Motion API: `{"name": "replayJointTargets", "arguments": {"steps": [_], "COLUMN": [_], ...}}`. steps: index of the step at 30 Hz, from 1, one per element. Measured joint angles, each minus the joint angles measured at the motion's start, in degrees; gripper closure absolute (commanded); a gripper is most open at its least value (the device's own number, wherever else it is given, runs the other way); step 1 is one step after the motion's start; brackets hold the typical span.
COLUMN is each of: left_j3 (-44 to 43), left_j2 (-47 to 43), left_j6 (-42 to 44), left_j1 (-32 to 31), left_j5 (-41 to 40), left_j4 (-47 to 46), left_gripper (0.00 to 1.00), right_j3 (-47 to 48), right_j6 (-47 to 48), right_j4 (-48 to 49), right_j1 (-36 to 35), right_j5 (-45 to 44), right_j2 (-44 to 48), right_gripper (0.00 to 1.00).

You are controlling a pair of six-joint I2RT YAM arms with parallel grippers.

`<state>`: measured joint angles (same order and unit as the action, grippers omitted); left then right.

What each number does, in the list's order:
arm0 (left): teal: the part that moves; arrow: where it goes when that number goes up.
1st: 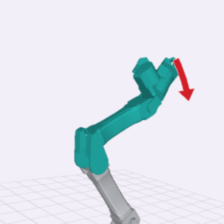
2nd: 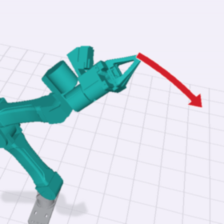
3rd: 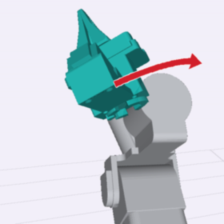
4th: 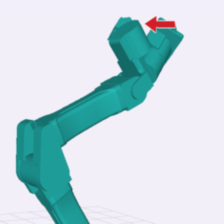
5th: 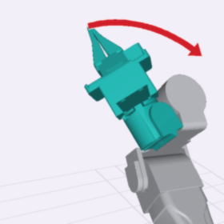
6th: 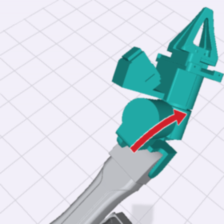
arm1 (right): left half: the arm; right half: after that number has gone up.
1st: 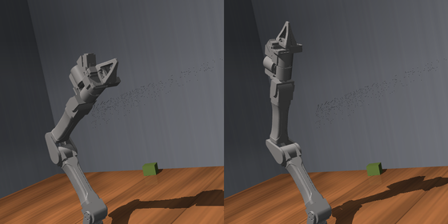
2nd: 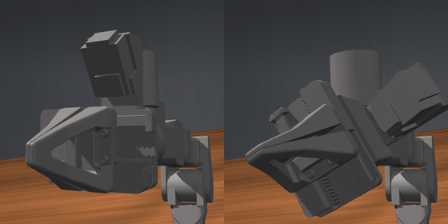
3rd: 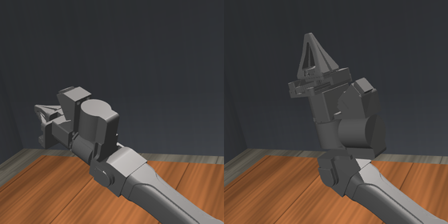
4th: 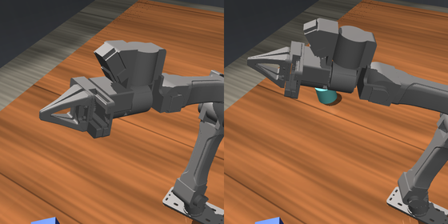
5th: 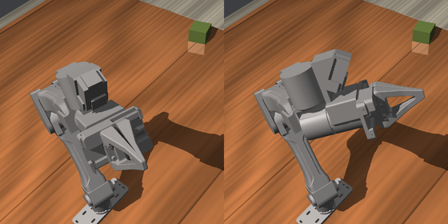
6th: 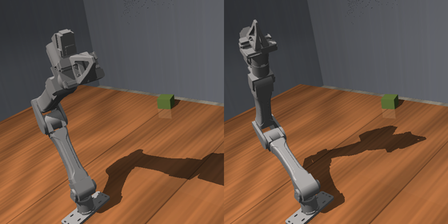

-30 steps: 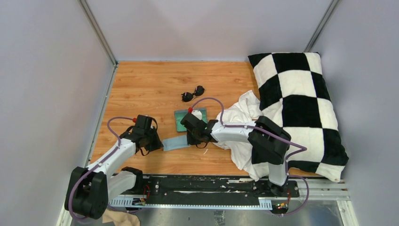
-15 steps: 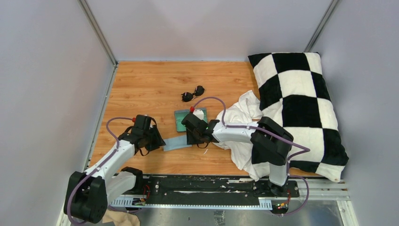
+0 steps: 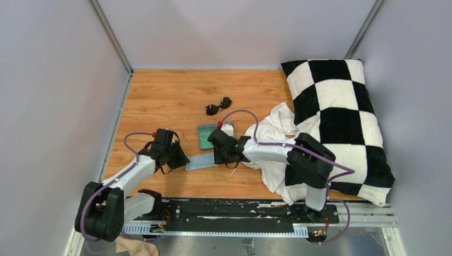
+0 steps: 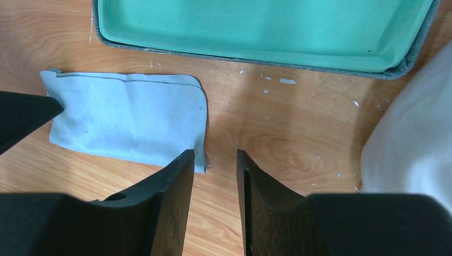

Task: Organize the sunglasses
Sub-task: Pick up the glasses cleaning cloth from the center of the board.

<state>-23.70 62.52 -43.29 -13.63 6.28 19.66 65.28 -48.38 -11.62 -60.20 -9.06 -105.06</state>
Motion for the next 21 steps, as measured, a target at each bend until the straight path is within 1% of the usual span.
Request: {"name": "replayJointTargets", "arguments": {"steps": [8,11,14,18,21], "left_j3": [0.15,0.17,0.20,0.20,0.17], "left_j2": [1.14,1.18,1.16,-0.35,-2.93], "left_j6": [-0.22,-0.22,-0.17,0.20,0.66], "left_j1": [0.00,0.00,0.00,-0.04,-0.04], "left_j5": [0.70,0.70,0.68,-0.11,-2.01], "left_j4": [-2.03,-2.03,-1.99,-0.52,2.54], "left_gripper": [0.79,0.79,0.74,0.61,0.57], "right_j3": [0.81,1.14,1.68,2.03,2.71], "right_j6": [0.46,0.57,0.68,0.87,1.07], "right_j4": [0.04,0.04,0.09,0.09,0.11], "right_j1": [0.11,0.11,0.13,0.13,0.13], "right_j5": [0.09,0.26,0.66,1.18,1.66], "right_j2": [-0.81,-1.14,-1.55,-1.84,-2.38], "right_gripper": [0.59,0.59,0.59,0.60,0.62]}}
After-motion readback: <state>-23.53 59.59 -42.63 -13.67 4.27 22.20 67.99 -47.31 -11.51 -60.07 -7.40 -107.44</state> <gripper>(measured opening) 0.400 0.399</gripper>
